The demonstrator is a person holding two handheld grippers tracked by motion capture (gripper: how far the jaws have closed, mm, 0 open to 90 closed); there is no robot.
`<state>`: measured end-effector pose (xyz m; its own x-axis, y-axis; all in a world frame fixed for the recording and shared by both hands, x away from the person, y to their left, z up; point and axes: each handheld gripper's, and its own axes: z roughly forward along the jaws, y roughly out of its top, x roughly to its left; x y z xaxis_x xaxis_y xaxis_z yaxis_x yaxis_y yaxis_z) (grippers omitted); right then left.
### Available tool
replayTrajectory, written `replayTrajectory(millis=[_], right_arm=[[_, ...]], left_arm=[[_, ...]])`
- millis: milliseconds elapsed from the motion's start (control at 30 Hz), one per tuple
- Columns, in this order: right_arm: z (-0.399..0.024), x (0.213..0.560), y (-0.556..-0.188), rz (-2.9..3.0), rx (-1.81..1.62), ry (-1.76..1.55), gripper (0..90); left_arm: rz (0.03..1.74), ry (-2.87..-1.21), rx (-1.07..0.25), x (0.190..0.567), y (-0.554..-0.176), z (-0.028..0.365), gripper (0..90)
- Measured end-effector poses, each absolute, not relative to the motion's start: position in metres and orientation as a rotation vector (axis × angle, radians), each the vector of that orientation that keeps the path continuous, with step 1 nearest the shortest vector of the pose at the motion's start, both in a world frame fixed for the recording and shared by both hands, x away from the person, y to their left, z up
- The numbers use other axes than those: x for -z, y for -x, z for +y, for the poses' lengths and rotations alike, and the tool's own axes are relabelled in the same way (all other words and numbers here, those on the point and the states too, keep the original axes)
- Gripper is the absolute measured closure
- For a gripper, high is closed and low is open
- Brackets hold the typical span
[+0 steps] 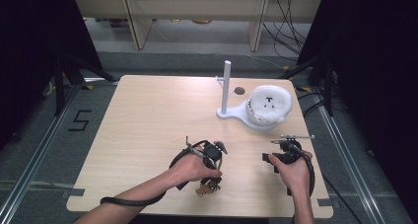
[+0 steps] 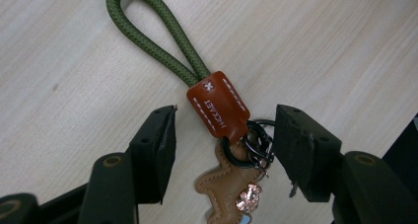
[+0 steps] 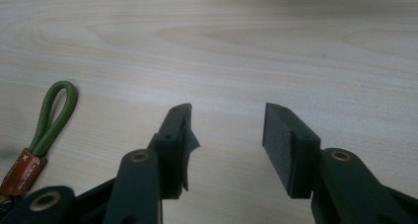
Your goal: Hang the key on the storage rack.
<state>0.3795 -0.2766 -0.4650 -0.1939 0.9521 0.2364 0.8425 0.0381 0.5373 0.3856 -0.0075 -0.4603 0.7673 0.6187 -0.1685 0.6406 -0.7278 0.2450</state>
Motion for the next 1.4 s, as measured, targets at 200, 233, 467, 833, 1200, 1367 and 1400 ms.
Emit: replayTrajectory(millis=[200, 233, 467, 833, 1200, 1367, 1400], right_arm=[[-0.275, 0.465, -0.380, 2.124, -0.831, -1.881, 54.7], [-0.275, 0.464, -0.379, 2.137, -0.842, -1.881, 54.7], [-0.276, 0.465, -0.379, 2.132, -0.826, -1.859, 54.7], [-0.276, 0.466, -0.379, 2.140, -0.834, -1.869, 54.8], [-0.270, 0.462, -0.378, 2.108, -0.866, -1.965, 54.7], [-0.271, 0.462, -0.378, 2.112, -0.860, -1.969, 54.7], [-0.271, 0.462, -0.378, 2.111, -0.861, -1.970, 54.7]], left_arm=[[0.982, -2.682, 0.107, 0.462, -0.388, -0.009, 41.7], [0.986, -2.687, 0.108, 0.463, -0.388, -0.010, 41.7], [0.980, -2.699, 0.085, 0.467, -0.387, -0.012, 42.5], [0.921, -2.764, 0.040, 0.472, -0.384, -0.016, 48.5], [0.831, -2.814, 0.072, 0.474, -0.383, -0.013, 62.2], [0.808, -2.824, 0.093, 0.474, -0.385, -0.011, 65.5], [0.807, -2.824, 0.097, 0.474, -0.385, -0.010, 65.8]])
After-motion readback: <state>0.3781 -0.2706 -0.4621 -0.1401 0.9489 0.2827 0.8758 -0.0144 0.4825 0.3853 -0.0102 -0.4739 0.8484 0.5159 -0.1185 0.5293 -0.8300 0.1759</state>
